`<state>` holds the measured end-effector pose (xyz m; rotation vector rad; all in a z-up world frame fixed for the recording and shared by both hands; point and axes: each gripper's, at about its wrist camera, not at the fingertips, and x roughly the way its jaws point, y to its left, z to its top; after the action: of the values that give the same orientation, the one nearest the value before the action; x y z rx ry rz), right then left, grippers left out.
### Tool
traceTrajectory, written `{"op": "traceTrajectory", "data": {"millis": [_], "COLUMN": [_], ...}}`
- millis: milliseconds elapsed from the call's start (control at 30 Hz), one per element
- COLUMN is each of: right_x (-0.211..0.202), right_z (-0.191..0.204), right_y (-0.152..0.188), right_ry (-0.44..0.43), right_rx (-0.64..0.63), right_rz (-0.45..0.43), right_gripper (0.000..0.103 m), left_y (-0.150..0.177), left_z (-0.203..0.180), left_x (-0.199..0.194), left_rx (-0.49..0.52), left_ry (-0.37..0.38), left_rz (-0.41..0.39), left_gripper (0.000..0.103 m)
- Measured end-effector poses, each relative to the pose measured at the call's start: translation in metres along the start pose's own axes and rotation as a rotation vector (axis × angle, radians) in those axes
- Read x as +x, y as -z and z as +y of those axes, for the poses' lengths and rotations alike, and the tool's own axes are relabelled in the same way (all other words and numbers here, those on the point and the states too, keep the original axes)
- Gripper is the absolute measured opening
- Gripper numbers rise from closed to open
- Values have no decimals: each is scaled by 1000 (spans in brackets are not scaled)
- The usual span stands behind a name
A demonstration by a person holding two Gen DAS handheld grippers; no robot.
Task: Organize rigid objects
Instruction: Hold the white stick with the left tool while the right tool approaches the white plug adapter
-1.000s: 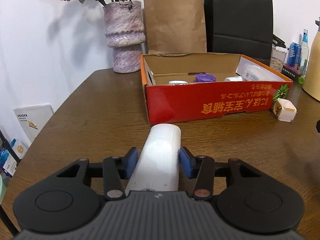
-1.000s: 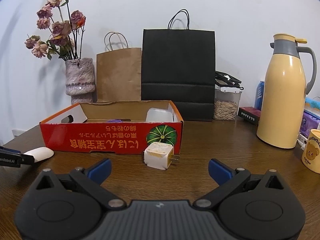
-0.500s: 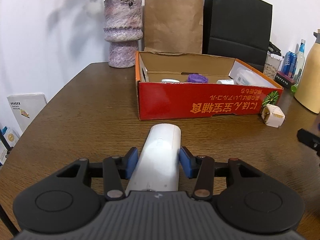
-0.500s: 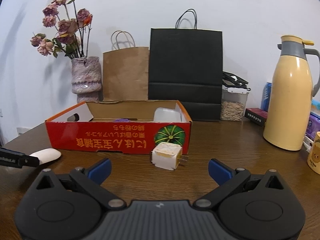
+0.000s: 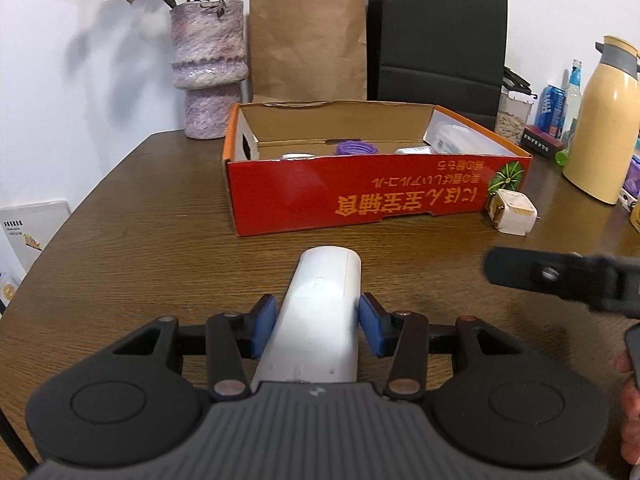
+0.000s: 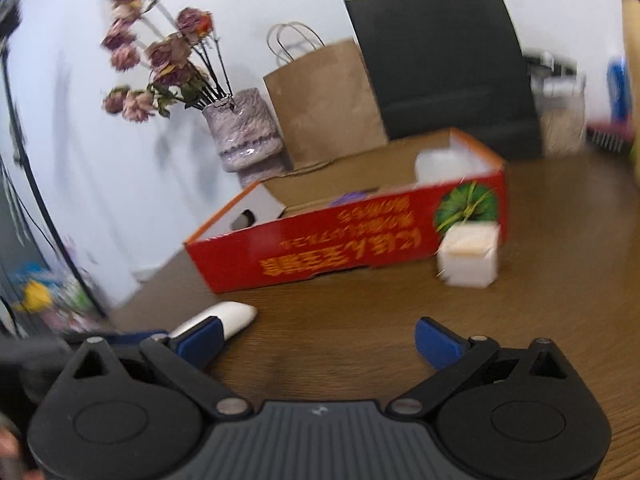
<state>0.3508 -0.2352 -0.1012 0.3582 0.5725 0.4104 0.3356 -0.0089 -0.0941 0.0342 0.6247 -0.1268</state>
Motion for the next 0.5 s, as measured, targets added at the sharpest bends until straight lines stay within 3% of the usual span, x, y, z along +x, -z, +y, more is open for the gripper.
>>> {"op": "traceTrajectory", "data": {"millis": [167, 367, 500], "right_x": [23, 42, 49], "right_z": [-6, -1, 3], "right_y": [2, 4, 4], "right_ry": [-105, -182, -211], "right_rx": [145, 227, 261], "right_rz": [87, 129, 145], "right_gripper": [78, 62, 60], "left_y": [1, 1, 1], "left_z": [-3, -5, -5], "left_x": [1, 1, 1], "left_rx": [0, -1, -4], "left_ry": [7, 9, 9], "left_rz": [7, 7, 5], "left_gripper": [46, 46, 46]}}
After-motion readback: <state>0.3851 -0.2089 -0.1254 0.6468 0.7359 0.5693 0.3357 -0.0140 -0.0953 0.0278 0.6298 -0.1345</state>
